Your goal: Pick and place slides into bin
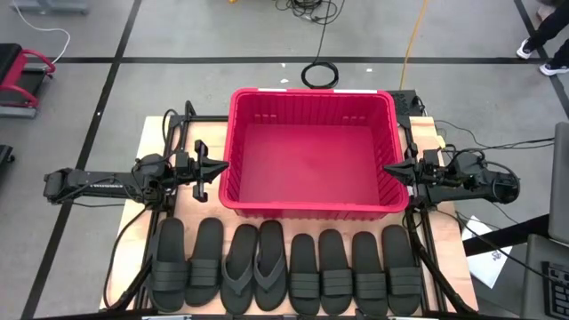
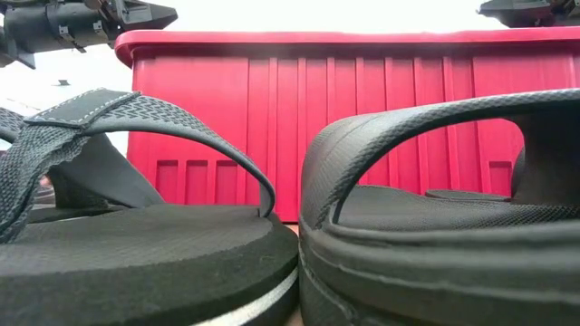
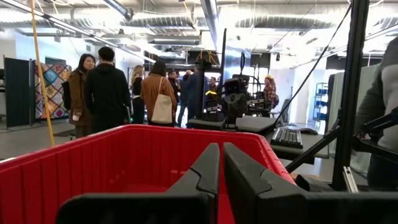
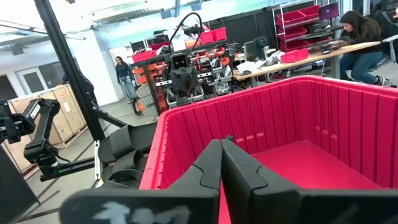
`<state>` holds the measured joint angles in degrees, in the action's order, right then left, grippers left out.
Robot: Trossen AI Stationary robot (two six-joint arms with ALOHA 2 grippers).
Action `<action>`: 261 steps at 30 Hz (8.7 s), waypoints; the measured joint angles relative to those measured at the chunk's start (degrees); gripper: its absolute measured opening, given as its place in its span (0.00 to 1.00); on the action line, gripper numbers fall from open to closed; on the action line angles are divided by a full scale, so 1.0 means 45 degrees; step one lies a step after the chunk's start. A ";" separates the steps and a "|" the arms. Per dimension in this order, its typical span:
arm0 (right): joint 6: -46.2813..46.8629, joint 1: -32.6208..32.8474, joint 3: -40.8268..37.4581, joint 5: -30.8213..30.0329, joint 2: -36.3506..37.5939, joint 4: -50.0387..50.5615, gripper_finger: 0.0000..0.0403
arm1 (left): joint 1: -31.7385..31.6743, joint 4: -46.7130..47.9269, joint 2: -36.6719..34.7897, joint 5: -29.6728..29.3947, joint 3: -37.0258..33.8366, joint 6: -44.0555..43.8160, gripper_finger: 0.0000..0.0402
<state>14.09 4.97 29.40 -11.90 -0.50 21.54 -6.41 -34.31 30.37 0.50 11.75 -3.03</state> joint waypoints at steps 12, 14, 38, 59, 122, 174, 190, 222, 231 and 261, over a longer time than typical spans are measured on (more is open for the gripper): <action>0.0000 0.0000 0.0001 -0.0005 -0.0004 0.0000 0.00 | 0.0000 0.0001 0.0000 0.0000 0.0000 0.0000 0.06; -0.0001 0.0000 -0.0004 0.0000 0.0000 0.0000 0.00 | 0.0003 0.0001 -0.0004 -0.0001 0.0000 0.0000 0.06; -0.0001 0.0000 0.0001 -0.0004 -0.0004 0.0000 0.00 | 0.0001 0.0002 0.0000 -0.0001 0.0000 0.0000 0.06; 0.0206 0.0000 -0.0004 0.0000 -0.0001 -0.0099 0.00 | 0.0003 0.0002 -0.0001 0.0000 0.0000 0.0000 0.06; 0.1208 0.1447 1.3385 1.0456 -1.0660 1.1955 0.00 | 0.0849 0.6093 0.3168 -0.0221 0.7679 -0.1776 0.06; 0.6461 0.8835 0.0149 0.8392 -1.0898 0.1611 0.49 | 0.0849 0.8740 0.3172 -0.1127 0.7669 -0.1156 0.06; 0.9115 0.9256 -0.2992 0.9360 -1.0905 -0.4027 0.63 | 0.0849 0.8725 0.3172 -0.1114 0.7669 -0.1771 0.06; 1.0610 0.9957 -0.3540 0.9334 -1.0680 -0.7985 0.01 | 0.0849 0.8720 0.3172 -0.1114 0.7666 -0.1940 0.06; 1.0688 0.9945 -0.3103 0.9850 -1.0376 -0.7388 0.01 | 0.0844 0.8717 0.3172 -0.1114 0.7668 -0.1996 0.06; 1.0706 0.8811 -0.3001 0.9714 -0.9796 -0.7880 0.01 | 0.0849 0.8671 0.4055 -0.1080 0.7661 -0.1735 0.06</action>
<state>62.26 44.62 15.90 31.81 -44.58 -13.92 -2.59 4.71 48.62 -4.36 46.22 -10.83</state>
